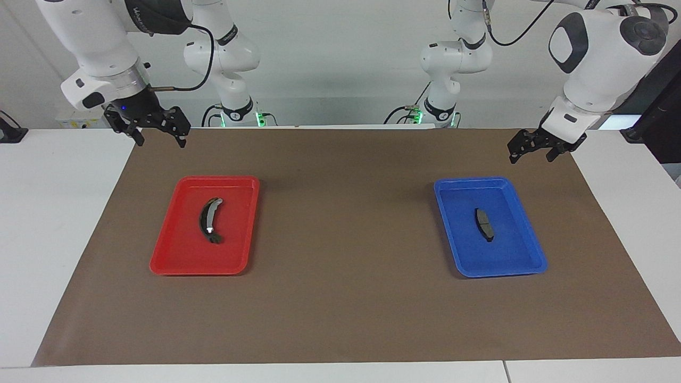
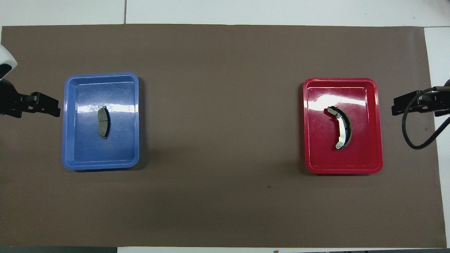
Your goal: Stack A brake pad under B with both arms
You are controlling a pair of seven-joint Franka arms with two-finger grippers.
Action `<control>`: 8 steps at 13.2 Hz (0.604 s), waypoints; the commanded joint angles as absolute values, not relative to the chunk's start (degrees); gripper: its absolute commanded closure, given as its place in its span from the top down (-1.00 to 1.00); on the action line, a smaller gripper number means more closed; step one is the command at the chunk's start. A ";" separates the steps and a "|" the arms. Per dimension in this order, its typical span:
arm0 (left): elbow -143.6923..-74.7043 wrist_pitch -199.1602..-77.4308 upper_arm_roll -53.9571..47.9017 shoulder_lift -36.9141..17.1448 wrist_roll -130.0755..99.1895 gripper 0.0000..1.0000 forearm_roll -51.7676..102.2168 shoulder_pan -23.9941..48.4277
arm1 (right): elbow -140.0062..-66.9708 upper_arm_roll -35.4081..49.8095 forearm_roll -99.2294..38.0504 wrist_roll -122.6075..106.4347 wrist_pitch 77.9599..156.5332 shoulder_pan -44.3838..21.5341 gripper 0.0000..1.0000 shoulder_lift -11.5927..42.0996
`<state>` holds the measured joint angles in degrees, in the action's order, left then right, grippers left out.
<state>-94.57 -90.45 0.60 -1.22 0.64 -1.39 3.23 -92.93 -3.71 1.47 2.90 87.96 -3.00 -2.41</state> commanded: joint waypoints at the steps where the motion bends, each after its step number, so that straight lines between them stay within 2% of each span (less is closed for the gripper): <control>1: -96.24 -90.53 0.62 0.44 1.49 0.98 -0.53 2.72 | -92.90 -3.52 1.49 3.43 87.98 -2.64 1.00 -2.72; 8: -96.24 -90.44 0.62 0.44 1.49 0.98 -0.53 2.72 | -92.99 -3.52 1.41 3.34 87.63 -2.55 1.00 -2.72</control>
<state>-94.57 -90.45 0.60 -1.22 0.64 -1.39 3.23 -92.93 -3.71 1.47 2.90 87.96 -3.00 -2.41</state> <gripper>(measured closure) 0.009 0.000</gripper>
